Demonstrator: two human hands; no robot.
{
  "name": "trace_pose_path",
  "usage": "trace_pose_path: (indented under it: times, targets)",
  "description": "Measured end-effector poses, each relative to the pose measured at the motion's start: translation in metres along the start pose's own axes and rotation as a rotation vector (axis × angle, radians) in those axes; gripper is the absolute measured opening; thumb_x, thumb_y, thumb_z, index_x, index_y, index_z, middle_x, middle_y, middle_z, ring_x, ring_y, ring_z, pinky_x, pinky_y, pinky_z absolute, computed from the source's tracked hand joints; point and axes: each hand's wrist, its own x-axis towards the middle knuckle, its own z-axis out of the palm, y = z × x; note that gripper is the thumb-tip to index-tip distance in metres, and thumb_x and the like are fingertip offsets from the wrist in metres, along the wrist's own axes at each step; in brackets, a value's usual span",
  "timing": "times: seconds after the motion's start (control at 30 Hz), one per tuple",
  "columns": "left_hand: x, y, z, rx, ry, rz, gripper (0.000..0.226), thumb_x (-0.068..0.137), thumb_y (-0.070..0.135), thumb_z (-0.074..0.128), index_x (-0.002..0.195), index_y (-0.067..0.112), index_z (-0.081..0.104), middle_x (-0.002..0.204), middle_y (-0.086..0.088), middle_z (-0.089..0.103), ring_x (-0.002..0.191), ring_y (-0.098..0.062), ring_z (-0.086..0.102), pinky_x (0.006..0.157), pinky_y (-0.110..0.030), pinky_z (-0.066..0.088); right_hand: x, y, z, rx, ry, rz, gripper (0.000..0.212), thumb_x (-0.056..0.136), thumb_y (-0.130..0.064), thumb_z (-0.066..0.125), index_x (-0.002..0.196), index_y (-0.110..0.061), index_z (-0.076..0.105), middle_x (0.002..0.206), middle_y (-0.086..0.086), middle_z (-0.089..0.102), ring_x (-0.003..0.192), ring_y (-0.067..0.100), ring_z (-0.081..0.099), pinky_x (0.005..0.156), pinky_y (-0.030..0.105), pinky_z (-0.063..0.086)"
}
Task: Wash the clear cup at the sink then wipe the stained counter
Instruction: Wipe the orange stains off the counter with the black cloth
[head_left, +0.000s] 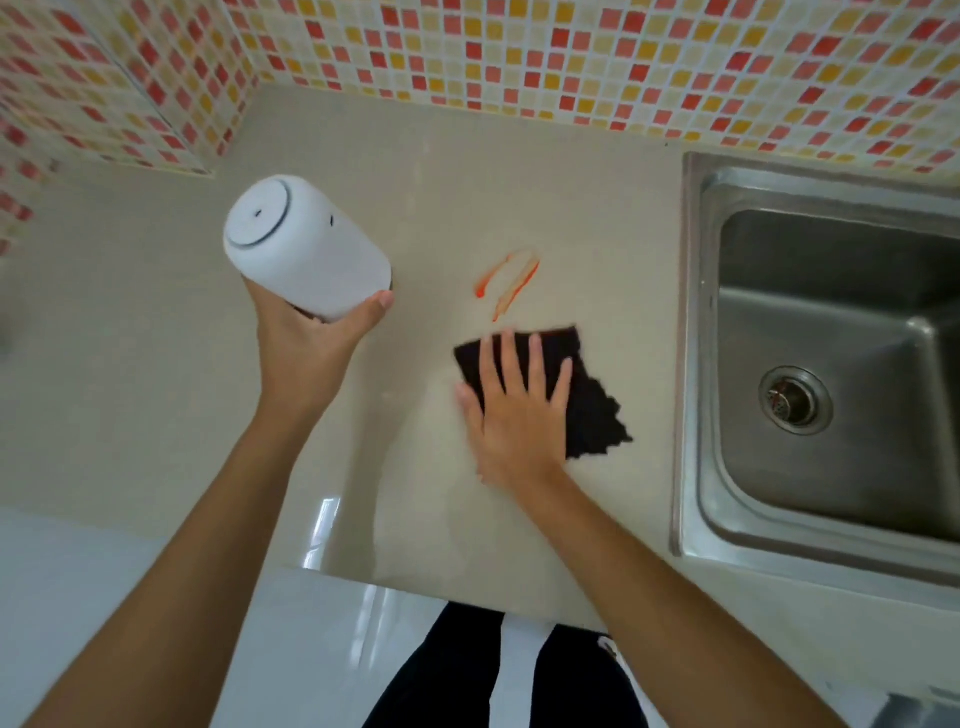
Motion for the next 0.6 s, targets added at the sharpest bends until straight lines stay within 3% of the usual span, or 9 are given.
trace_pose_path:
  times: [0.1,0.2,0.3,0.43,0.5,0.6]
  targets:
    - [-0.005,-0.005,-0.005,0.016,0.005,0.006,0.091,0.068,0.035,0.087,0.139,0.011,0.036,0.133,-0.003,0.054,0.122,-0.014,0.055,0.100,-0.043,0.049,0.050,0.016,0.000,0.004,0.000,0.127,0.063,0.099,-0.051,0.007,0.155,-0.022,0.016,0.163,0.001,0.014,0.149,0.028,0.007,0.116,0.060,-0.001]
    - [-0.009,-0.009,-0.013,0.013,0.024,-0.012,0.090,0.067,0.034,0.087,0.138,0.013,0.037,0.132,-0.001,0.055,0.121,-0.012,0.055,0.100,-0.045,0.049,-0.009,0.018,-0.001,0.078,0.015,0.209,0.062,0.099,-0.047,0.005,0.156,-0.021,0.007,0.163,0.003,0.006,0.150,0.026,0.000,0.117,0.058,-0.004]
    - [-0.007,-0.013,-0.019,0.021,0.025,-0.033,0.089,0.066,0.038,0.087,0.138,0.016,0.039,0.131,0.002,0.056,0.120,-0.011,0.056,0.099,-0.045,0.050,-0.078,0.025,-0.011,0.145,-0.110,0.159,0.061,0.095,-0.048,-0.005,0.153,-0.028,-0.007,0.163,-0.001,-0.004,0.149,0.020,-0.013,0.118,0.052,-0.011]
    - [0.000,-0.016,-0.016,0.029,0.024,-0.055,0.095,0.064,0.043,0.087,0.141,0.018,0.036,0.132,0.004,0.055,0.120,-0.010,0.055,0.100,-0.044,0.049,-0.061,0.056,-0.016,-0.059,0.012,-0.073,0.052,0.103,-0.038,0.019,0.150,-0.020,0.032,0.155,0.003,0.032,0.148,0.027,0.015,0.119,0.055,0.001]
    - [0.002,-0.016,-0.010,0.024,0.020,-0.057,0.093,0.066,0.038,0.087,0.141,0.018,0.035,0.132,0.005,0.055,0.120,-0.009,0.055,0.100,-0.043,0.049,-0.052,0.059,-0.009,-0.124,-0.011,-0.243,0.049,0.104,-0.032,0.021,0.151,-0.019,0.030,0.155,0.004,0.035,0.148,0.025,0.018,0.119,0.054,0.011]
    - [0.006,-0.015,0.003,0.013,0.006,-0.062,0.094,0.066,0.035,0.087,0.141,0.018,0.033,0.132,0.007,0.054,0.119,-0.006,0.055,0.101,-0.041,0.049,-0.005,0.056,-0.006,-0.117,-0.043,-0.273,0.050,0.104,-0.033,0.020,0.152,-0.024,0.027,0.157,-0.002,0.032,0.148,0.019,0.020,0.119,0.053,0.012]
